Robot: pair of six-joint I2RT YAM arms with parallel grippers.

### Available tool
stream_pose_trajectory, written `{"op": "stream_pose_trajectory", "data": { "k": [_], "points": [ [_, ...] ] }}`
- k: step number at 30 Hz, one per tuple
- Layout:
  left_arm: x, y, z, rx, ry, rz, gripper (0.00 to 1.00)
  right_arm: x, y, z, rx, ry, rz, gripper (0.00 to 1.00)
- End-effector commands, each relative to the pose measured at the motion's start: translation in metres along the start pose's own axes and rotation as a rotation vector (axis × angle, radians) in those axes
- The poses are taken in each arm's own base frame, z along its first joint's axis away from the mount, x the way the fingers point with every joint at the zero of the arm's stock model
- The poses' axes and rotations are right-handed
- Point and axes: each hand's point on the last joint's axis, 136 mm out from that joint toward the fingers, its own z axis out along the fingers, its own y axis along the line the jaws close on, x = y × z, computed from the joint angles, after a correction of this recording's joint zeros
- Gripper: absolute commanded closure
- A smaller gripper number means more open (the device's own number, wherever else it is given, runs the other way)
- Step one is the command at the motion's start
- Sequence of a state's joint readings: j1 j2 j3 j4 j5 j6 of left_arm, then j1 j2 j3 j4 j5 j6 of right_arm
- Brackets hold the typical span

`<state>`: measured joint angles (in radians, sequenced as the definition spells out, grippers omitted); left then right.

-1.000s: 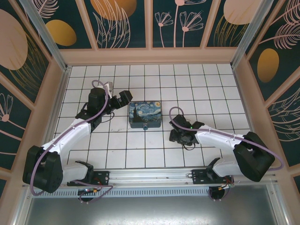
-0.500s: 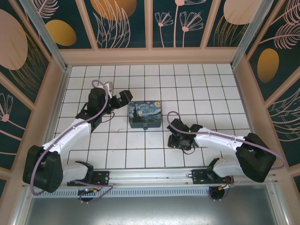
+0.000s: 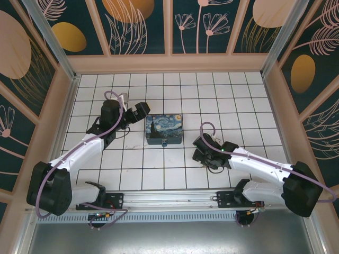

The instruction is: Unlock the padlock with the key

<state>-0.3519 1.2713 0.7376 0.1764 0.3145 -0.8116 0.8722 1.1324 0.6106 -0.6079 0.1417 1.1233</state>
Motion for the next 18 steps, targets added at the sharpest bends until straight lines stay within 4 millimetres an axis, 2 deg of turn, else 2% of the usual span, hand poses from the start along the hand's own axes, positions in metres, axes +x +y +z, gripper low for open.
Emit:
{"op": "stream_pose_trajectory", "data": {
  "k": [1,10,18],
  "points": [
    [-0.001,-0.002,0.002,0.025,-0.005,-0.017,0.01,0.004,-0.022,0.003,0.092,0.003,0.053,0.44],
    [-0.004,-0.008,0.001,0.051,-0.014,-0.024,0.02,0.013,-0.034,0.013,0.125,0.047,0.084,0.46],
    [0.000,-0.008,0.003,0.064,-0.003,-0.032,0.01,0.019,-0.036,0.028,0.081,0.071,0.142,0.56]
  ]
}}
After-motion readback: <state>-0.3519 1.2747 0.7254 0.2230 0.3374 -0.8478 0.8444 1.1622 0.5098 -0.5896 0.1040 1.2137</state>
